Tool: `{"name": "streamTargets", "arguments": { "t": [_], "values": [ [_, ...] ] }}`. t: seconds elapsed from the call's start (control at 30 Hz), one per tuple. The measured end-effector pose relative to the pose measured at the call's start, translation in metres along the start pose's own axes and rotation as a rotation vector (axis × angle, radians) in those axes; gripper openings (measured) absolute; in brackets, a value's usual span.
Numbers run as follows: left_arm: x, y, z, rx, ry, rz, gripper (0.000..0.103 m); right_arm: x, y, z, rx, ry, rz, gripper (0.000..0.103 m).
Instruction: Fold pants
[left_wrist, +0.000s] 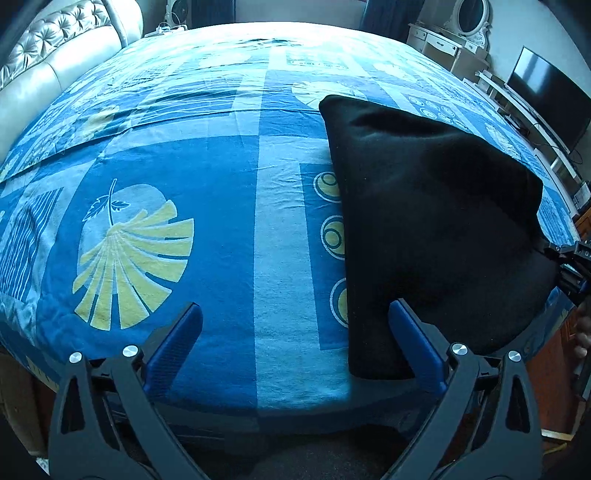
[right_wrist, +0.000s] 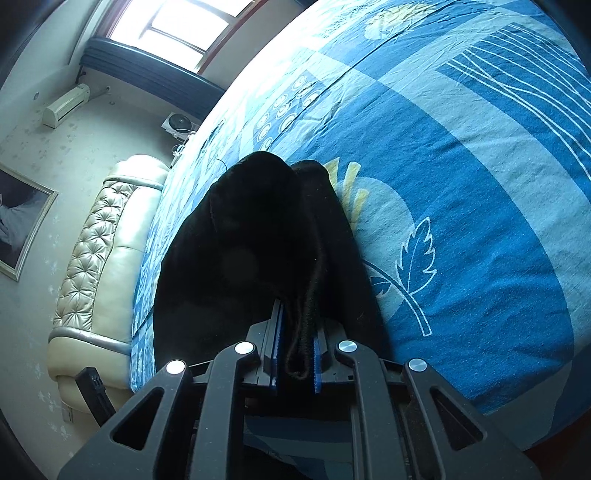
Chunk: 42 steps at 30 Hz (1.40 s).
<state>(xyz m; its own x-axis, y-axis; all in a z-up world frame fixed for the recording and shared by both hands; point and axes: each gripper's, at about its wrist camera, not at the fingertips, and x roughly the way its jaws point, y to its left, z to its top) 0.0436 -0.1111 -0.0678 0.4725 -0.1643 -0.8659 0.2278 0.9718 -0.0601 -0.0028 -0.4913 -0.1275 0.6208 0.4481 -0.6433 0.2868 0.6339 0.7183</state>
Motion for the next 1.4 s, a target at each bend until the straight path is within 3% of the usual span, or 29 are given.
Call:
{"name": "streamTargets", "arguments": {
  "t": [0.1,0.17,0.2,0.27,0.33,0.43,0.63,0.8,1.0,1.03,1.1,1.23,1.4],
  "values": [
    [0.004,-0.001,0.002,0.034,-0.003,0.028,0.101,-0.002,0.000,0.000,0.010,0.000,0.027,0.019],
    [0.001,0.004,0.004,0.015,0.011,0.006,0.101,-0.006,0.001,0.000,0.021,0.004,0.039,0.027],
    [-0.002,0.009,0.005,-0.003,0.019,-0.017,0.101,-0.009,0.002,0.001,0.027,0.009,0.052,0.031],
    [-0.010,0.020,0.007,-0.049,0.028,-0.077,0.101,-0.023,0.004,0.003,0.039,-0.012,0.068,0.056],
    [-0.017,0.031,0.006,-0.105,0.020,-0.159,0.101,-0.043,0.002,0.007,0.048,-0.073,0.082,0.069],
    [-0.019,0.041,0.005,-0.167,0.034,-0.287,0.101,-0.059,-0.010,0.011,0.071,-0.099,0.108,0.072],
    [0.002,0.023,0.003,-0.168,0.098,-0.420,0.101,-0.036,-0.029,-0.002,0.133,0.005,0.140,0.073],
    [0.023,0.008,0.005,-0.209,0.153,-0.535,0.101,-0.024,-0.026,-0.008,0.113,0.030,0.141,0.079],
    [0.035,-0.003,0.013,-0.240,0.162,-0.556,0.100,-0.016,-0.015,-0.015,0.025,0.036,0.086,0.080],
    [0.036,-0.006,0.014,-0.233,0.163,-0.544,0.097,-0.014,-0.008,-0.017,-0.019,0.039,0.055,0.079],
    [0.036,-0.013,0.015,-0.202,0.166,-0.536,0.071,-0.009,0.006,-0.022,-0.095,0.046,-0.008,0.073],
    [0.031,-0.017,0.017,-0.186,0.157,-0.486,0.056,-0.008,0.015,-0.022,-0.120,0.038,-0.026,0.057],
    [0.019,-0.016,0.018,-0.183,0.136,-0.431,0.048,-0.006,0.028,-0.024,-0.145,0.028,-0.033,0.053]
  ]
}}
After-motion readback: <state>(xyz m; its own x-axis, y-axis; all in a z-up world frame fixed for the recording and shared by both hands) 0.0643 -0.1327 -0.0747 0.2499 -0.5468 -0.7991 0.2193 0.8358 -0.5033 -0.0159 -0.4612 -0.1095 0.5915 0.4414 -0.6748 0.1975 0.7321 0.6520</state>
